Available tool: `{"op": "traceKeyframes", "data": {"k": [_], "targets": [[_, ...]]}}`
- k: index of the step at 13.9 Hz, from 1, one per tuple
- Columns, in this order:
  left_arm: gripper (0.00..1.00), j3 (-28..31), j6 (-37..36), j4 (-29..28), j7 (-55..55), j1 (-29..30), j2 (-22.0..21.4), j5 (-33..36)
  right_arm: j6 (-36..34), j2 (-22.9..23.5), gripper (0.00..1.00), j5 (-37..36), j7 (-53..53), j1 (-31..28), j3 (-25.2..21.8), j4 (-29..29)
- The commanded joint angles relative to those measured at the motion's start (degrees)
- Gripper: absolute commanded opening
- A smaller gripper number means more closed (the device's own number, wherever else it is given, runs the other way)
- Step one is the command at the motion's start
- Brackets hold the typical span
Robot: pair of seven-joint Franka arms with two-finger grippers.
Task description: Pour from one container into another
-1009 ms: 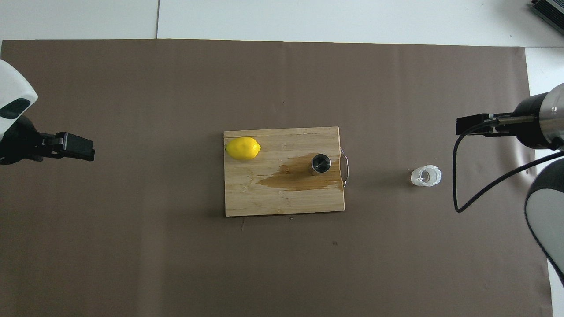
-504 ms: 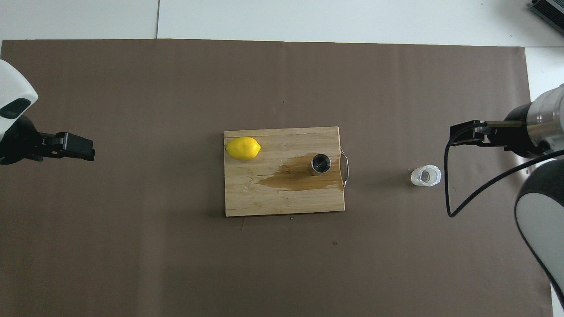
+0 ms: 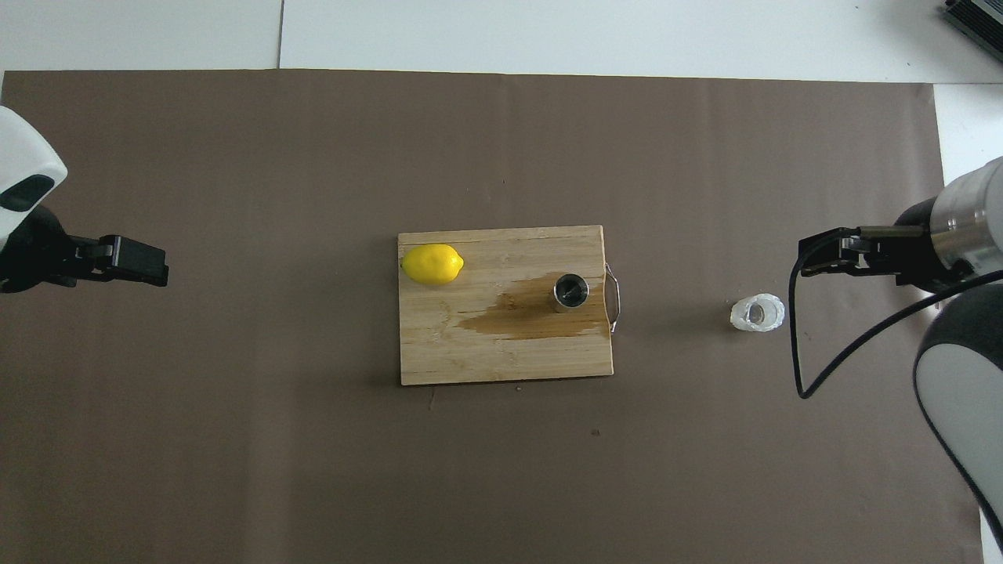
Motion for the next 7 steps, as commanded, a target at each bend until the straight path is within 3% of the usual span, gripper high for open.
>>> {"op": "traceKeyframes", "data": {"k": [1,7], "targets": [[1.00,-0.18,-0.48,-0.76,0.60,0.65,-0.94,-0.23,-0.07,-0.47,1.00,-0.21,0.35,-0.86,0.29,-0.49],[1.00,-0.18,-0.48,-0.76,0.60,0.65,-0.94,-0.23,-0.25,-0.20,1.00,-0.20,0.09,-0.95,0.20,0.21]]}}
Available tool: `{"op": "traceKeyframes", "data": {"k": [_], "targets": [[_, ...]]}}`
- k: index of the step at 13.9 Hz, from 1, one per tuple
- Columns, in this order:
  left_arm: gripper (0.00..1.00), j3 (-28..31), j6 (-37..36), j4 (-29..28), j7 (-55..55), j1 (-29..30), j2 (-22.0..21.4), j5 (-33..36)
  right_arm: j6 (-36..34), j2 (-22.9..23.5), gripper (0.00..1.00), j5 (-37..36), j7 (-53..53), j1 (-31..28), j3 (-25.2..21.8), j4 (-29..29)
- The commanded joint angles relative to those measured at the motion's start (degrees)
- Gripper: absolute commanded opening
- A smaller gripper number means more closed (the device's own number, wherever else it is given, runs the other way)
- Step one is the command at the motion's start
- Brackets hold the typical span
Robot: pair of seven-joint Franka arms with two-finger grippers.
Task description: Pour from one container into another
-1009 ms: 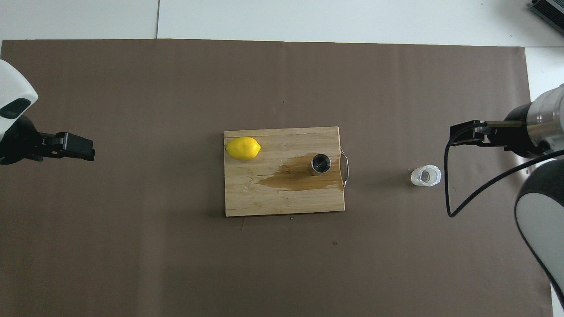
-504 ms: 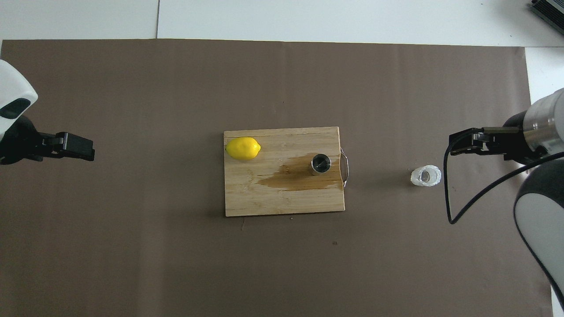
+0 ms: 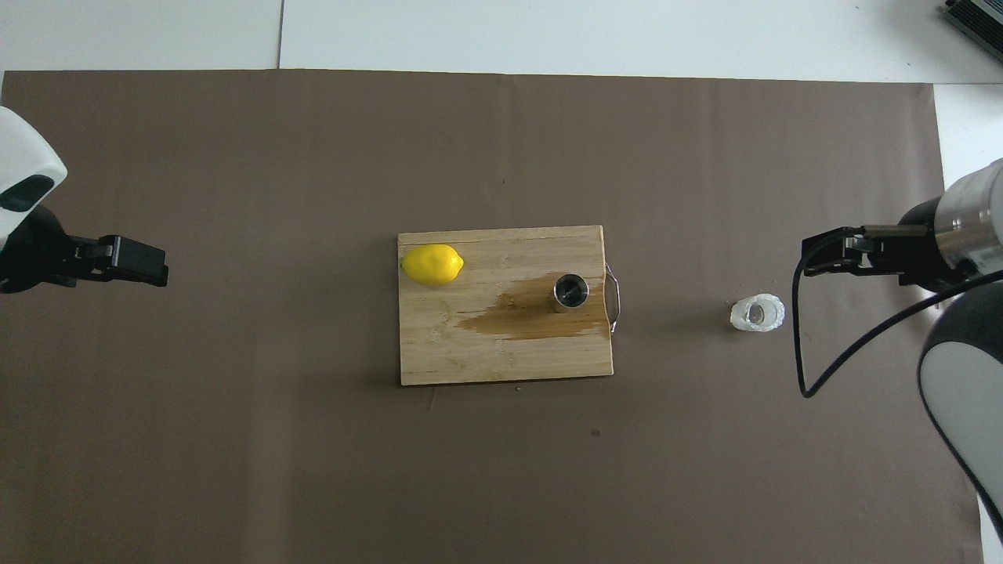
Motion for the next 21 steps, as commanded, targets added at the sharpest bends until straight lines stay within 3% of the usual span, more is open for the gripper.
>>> {"op": "traceKeyframes", "data": {"k": [1,9,12,21], "targets": [[1.00,-0.18,-0.48,-0.77,0.59,0.65,-0.93,-0.23,0.02,-0.29,1.00,-0.20,0.09,-0.66,0.37,0.04],[1.00,-0.18,-0.48,-0.77,0.59,0.65,-0.93,-0.23,0.21,-0.55,1.00,-0.12,-4.84,-1.37,-0.50,-0.41],[1.00,-0.18,-0.48,-0.77,0.59,0.65,-0.93,-0.23,0.20,-0.56,1.00,-0.12,-4.92,1.35,-4.01,-0.49],[1.00,-0.18,-0.48,-0.77,0.59,0.65,-0.93,-0.23,0.82,-0.64,1.00,2.08,-8.26,0.39,-4.20,-0.93]]}}
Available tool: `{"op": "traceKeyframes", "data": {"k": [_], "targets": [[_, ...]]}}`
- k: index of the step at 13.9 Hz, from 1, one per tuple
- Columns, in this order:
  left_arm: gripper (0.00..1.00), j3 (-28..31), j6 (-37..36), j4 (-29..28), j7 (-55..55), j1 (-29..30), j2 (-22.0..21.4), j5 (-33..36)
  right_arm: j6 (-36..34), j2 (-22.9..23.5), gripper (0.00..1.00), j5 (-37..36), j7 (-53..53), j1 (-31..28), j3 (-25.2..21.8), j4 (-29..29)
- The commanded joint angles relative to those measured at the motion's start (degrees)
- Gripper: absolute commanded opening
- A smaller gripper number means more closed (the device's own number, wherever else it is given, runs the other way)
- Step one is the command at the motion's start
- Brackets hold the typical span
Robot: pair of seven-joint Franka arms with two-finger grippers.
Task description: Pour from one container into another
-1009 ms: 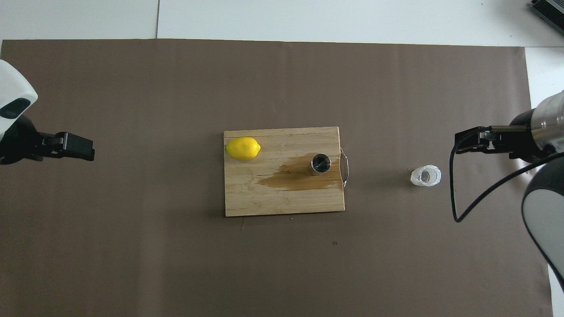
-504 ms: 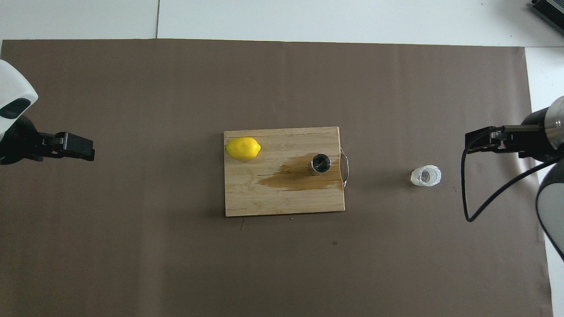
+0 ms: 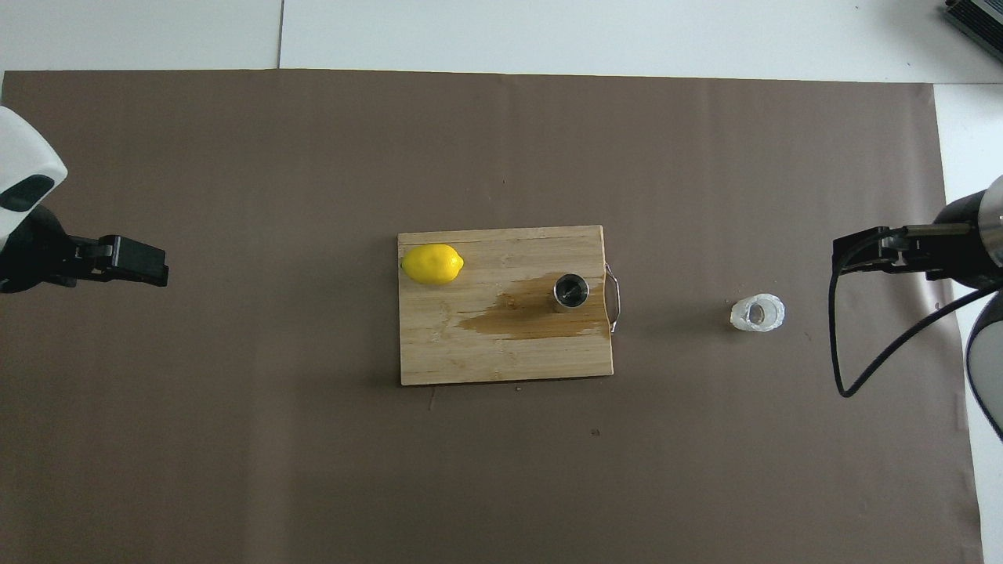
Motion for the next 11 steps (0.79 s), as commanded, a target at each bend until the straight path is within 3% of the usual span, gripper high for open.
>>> {"op": "traceKeyframes", "data": {"k": [1,11], "targets": [[1.00,-0.18,-0.48,-0.77,0.60,0.65,-0.93,-0.23,0.57,-0.64,1.00,1.36,-1.83,-0.28,-0.19,-0.78],[1.00,-0.18,-0.48,-0.68,0.60,0.65,-0.93,-0.23,0.57,-0.56,1.00,3.21,-2.36,-0.01,-0.01,-0.78]]}}
